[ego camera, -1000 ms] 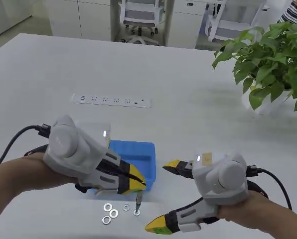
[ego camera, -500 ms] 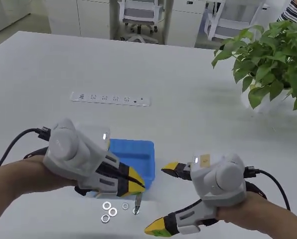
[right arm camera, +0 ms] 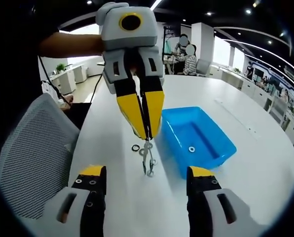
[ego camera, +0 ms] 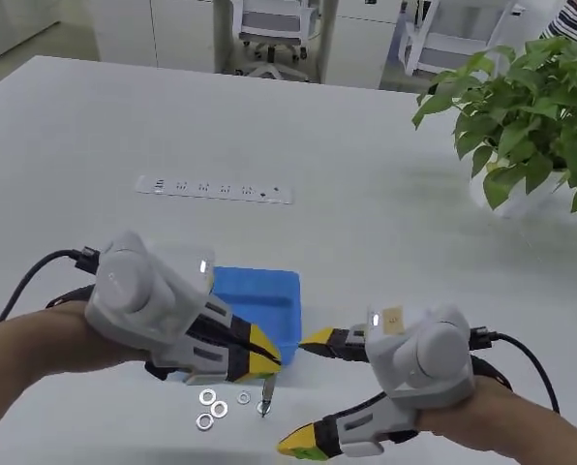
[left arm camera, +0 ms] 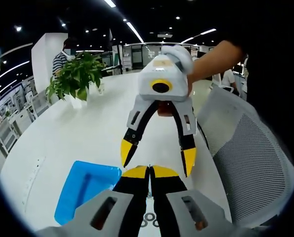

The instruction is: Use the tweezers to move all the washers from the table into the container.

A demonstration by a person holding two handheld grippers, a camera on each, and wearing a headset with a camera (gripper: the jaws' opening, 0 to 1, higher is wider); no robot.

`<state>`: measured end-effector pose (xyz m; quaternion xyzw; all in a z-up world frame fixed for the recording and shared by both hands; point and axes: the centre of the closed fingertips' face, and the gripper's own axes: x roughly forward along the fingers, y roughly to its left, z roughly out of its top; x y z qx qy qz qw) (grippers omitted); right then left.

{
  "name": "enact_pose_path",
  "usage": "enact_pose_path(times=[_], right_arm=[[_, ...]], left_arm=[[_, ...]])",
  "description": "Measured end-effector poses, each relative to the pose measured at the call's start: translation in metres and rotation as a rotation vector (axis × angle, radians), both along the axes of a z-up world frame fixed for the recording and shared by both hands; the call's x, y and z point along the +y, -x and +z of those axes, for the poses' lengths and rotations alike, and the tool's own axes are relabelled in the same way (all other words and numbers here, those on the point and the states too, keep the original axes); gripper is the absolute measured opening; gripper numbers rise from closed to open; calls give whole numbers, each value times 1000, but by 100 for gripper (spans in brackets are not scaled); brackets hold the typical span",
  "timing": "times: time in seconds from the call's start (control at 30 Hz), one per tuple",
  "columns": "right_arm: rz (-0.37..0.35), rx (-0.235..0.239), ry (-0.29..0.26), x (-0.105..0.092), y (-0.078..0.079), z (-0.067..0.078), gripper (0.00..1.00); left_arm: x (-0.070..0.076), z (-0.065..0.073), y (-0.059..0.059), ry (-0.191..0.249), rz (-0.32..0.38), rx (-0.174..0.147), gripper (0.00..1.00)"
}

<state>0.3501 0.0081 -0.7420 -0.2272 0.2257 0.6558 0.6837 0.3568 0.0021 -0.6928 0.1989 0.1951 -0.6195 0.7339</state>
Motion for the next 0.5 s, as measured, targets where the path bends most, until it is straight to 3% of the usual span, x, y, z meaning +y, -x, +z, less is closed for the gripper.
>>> enact_pose_path(times=[0.5], right_arm=[[86,-35,14,12,1,-7,36]], left_arm=[[-2,1,5,-4,-14,4,5]])
